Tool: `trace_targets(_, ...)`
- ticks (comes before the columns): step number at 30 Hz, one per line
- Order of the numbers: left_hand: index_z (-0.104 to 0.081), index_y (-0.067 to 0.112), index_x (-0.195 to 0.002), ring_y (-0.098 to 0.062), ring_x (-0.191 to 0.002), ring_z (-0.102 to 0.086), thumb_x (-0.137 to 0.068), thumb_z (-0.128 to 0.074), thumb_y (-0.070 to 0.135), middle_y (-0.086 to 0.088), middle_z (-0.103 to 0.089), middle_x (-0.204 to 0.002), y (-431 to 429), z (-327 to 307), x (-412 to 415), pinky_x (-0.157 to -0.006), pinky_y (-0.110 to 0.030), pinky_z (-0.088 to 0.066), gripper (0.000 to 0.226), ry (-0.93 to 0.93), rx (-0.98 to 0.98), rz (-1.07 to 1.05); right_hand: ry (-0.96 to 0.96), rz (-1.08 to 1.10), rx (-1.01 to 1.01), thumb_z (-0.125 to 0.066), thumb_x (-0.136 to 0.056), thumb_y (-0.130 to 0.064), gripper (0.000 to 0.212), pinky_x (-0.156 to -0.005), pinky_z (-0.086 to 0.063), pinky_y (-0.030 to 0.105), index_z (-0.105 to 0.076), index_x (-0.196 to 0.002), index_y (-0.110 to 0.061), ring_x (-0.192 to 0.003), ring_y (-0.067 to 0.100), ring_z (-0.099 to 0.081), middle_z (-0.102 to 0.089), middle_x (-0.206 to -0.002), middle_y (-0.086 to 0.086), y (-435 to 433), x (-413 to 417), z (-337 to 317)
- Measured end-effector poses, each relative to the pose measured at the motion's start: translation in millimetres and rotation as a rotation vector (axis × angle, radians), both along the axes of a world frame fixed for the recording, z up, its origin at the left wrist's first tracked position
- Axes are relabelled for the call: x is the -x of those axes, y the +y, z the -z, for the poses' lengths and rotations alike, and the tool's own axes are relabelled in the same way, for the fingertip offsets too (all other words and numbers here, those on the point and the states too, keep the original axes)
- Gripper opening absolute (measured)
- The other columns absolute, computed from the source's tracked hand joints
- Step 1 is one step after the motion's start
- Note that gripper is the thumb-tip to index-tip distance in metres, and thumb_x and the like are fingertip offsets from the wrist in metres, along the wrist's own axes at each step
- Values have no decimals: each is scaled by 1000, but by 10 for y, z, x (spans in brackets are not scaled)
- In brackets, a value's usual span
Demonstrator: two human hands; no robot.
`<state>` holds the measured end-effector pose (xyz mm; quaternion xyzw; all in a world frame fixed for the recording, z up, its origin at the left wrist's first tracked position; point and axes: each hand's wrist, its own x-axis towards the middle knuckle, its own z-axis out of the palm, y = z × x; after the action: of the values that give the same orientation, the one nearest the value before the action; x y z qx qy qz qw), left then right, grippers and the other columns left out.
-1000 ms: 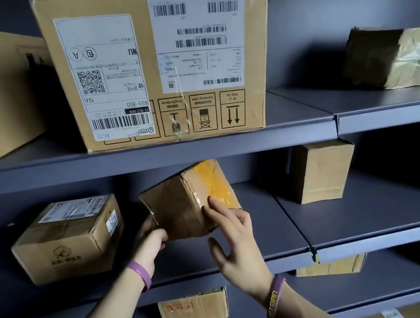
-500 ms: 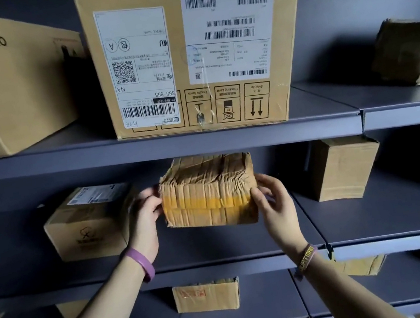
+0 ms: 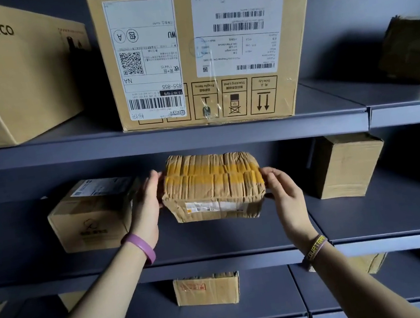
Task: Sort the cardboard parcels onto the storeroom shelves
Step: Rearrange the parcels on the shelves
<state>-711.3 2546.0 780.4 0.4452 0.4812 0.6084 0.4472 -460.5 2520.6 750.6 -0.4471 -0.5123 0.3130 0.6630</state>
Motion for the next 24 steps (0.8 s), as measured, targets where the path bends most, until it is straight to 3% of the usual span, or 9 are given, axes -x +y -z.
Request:
trace_targets(2,-63,35,-115,-16,-114,-55,-95,-41,52,5,-63,-119,30,-36,-16,-99,-41,-41,34,-73,61,68,10,-27,39,-43,-103,-24,25,-91,-51,33,-66,-113,-29,-107,16,-63,-69,-115,-3,22,-26,-4)
trace_targets(6,-64,31,-98,-15,-103,-59,-97,-37,47,8,-68,-101,4,2,-44,-78,-34,-46,32,-36,83,99,15,-55,135,-40,-103,-35,36,-106,-44,37,-58,-133,-29,-123,15,-55,-62,-131,-7,50,-48,26)
trace_targets(10,-70,22,-88,-22,-97,-64,-95,-40,44,0,-73,-88,6,89,-44,-84,-39,-51,37,57,98,120,25,-57,166,-39,-102,-40,40,-114,-35,40,-54,-137,-28,-128,12,-51,-58,-137,-8,50,-31,27)
trace_targets(15,-68,28,-107,-21,-109,-62,-94,-44,51,1,-71,-105,43,155,-45,-97,-43,-47,36,30,150,177,42,-34,167,-39,-102,-40,34,-100,-41,23,-57,-130,-34,-117,-1,-54,-61,-129,-14,41,-32,57)
trace_targets(20,-34,26,-145,-28,-132,-43,-86,-46,66,-5,-43,-147,183,89,-107,-110,-51,-34,72,142,270,-92,75,-9,208,-48,-99,-41,18,-68,-48,18,-57,-103,-27,-88,10,-56,-62,-97,-8,125,-42,51)
trace_targets(22,-39,22,-143,-32,-128,-46,-90,-40,65,-11,-45,-144,242,52,-150,-106,-50,-38,68,108,343,-91,65,-55,243,-49,-98,-40,24,-80,-51,26,-61,-112,-24,-97,12,-60,-66,-108,-5,168,-69,49)
trace_targets(24,-57,18,-122,-31,-109,-58,-93,-38,58,-14,-60,-123,256,45,-204,-93,-44,-46,53,13,399,-18,75,-126,318,-46,-98,-44,33,-85,-52,31,-62,-121,-27,-107,14,-62,-67,-118,-3,180,-105,70)
